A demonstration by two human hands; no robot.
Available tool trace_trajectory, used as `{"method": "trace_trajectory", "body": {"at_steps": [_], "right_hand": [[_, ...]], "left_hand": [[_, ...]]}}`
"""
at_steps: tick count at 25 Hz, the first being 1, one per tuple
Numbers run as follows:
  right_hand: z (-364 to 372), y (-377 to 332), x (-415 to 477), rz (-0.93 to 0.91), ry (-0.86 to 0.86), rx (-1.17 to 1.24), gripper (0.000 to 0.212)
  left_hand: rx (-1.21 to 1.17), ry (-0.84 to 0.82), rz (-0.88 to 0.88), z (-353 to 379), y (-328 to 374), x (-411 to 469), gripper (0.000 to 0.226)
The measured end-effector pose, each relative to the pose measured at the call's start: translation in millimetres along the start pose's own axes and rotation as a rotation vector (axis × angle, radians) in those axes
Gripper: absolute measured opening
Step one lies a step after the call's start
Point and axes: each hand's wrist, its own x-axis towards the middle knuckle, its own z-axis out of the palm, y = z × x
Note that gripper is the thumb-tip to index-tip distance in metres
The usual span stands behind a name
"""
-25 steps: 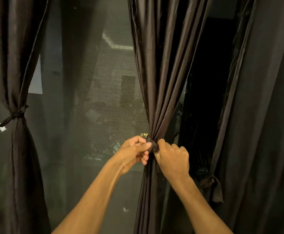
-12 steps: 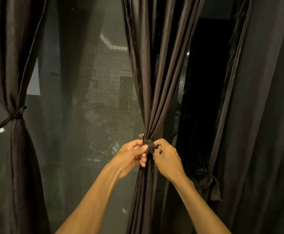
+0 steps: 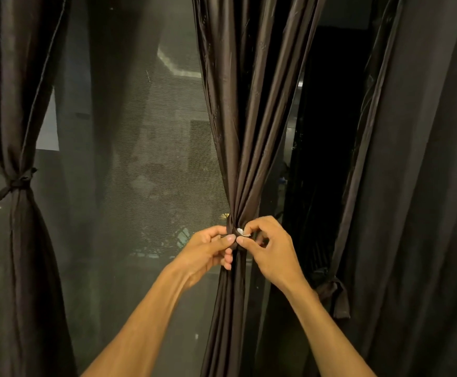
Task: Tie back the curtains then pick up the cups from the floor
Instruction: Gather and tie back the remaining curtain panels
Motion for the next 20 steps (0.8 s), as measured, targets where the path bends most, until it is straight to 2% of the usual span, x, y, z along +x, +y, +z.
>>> {"method": "trace_trajectory", "body": {"at_steps": [2, 6, 11, 14, 15, 17, 19, 20], "right_hand": [[-0.7, -0.7, 1.9, -0.022, -0.010, -0.099, 0.011], [-3.6, -6.8, 9.6, 0.102, -0.019, -0.026, 0.021], [-8.2, -5.2, 13.1, 0.403, 0.082, 0.507, 0.014], [-5.0, 0.7, 7.6, 0.433, 0.081, 0.591, 0.019], [-5.4, 2.3, 6.8, 0.401, 0.055, 0.521, 0.023], [-9.5, 4.4, 9.4, 0.256, 0.004, 0.172, 0.026], [-12.7, 3.7, 13.0, 0.104, -0.001, -0.166, 0.013], [-12.7, 2.2, 13.5, 0.085, 0.012, -0.227, 0.006]], "left_hand": [[0.007, 0.020, 0.004, 1.3, 0.3, 1.1, 0.011], [-0.006, 0.070, 0.017, 4.2, -0.7, 1.2, 0.012], [-0.086, 0.106, 0.016, 4.7, -8.5, -0.4, 0.012], [-0.116, 0.118, 0.007, 6.7, -11.8, 0.0, 0.011], [-0.090, 0.129, 0.011, 7.2, -11.6, 0.9, 0.012], [-0.012, 0.158, 0.034, 7.8, -9.3, 3.9, 0.015], [0.039, 0.187, 0.054, 8.8, -6.8, 5.6, 0.019], [0.048, 0.190, 0.057, 9.9, -6.3, 5.7, 0.021]]}}
